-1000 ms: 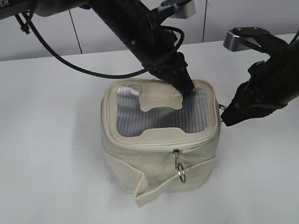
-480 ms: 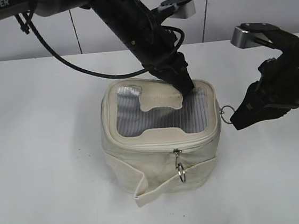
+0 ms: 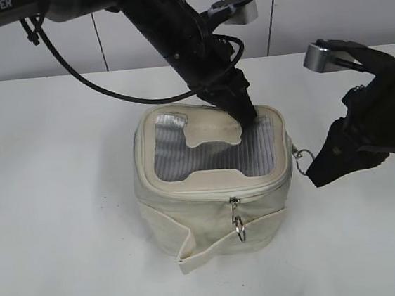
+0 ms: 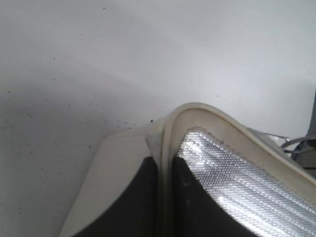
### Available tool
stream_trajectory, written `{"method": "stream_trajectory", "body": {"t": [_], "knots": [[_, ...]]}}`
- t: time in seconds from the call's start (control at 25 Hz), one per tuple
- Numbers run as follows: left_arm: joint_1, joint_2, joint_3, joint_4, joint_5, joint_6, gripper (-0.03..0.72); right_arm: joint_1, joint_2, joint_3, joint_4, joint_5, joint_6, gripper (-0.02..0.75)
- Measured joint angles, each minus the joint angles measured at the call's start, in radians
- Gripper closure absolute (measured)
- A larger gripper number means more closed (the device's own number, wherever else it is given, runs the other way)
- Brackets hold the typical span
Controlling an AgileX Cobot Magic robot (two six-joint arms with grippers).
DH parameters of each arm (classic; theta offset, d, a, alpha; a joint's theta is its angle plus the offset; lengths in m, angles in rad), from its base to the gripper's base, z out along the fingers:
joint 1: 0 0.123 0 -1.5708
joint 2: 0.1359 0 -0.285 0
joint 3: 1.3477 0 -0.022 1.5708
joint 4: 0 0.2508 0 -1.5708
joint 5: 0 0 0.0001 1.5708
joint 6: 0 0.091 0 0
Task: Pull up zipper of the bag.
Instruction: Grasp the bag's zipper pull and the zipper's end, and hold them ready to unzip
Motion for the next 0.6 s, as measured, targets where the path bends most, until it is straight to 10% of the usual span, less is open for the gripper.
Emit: {"method": "stream_trajectory", "body": {"t": [0.6], "knots": [[-0.001, 0.0, 0.0, 0.0, 0.0, -0.018, 0.643, 0.233, -0.222, 0.138, -0.053, 0.01, 0.182, 0.733]]}}
